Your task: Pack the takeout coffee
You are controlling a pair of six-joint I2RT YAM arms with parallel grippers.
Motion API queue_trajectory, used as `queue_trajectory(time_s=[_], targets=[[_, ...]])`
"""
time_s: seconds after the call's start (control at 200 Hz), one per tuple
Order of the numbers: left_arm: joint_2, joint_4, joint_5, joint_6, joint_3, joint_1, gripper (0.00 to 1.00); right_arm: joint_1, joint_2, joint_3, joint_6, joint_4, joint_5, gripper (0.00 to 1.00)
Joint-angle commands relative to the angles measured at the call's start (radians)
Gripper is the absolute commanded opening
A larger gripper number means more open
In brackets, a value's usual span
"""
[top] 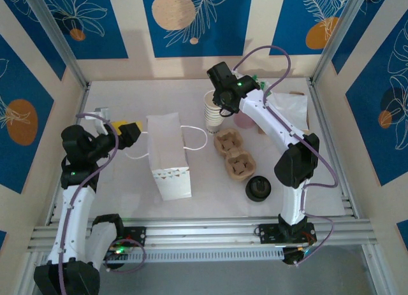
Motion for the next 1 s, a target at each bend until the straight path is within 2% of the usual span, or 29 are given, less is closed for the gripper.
queue_trajectory(time_s=[0.0,0.54,0.67,0.84,0.995], targets=[[-0.006,0.017,0.021,-0.005,-0.011,-0.013,0.93,0.005,0.008,0.003,0.008,0.009,0.015,0.32],[0.0,0.047,0.028,-0.028,-0.027,-0.031,0.89,0.002,0.023,-0.01,0.015,0.007,0.026,0.3],[0.002,0.047,0.027,-0.028,-0.027,-0.033,0.88,0.002,0.021,-0.019,0.021,0.006,0.024,0.24],[0.002,0.048,0.026,-0.029,-0.03,-0.035,0.88,0.001,0.022,-0.023,0.018,0.006,0.023,0.24],[0.003,0.051,0.026,-0.03,-0.031,-0.036,0.87,0.0,0.018,-0.017,0.015,-0.003,0.025,0.19]])
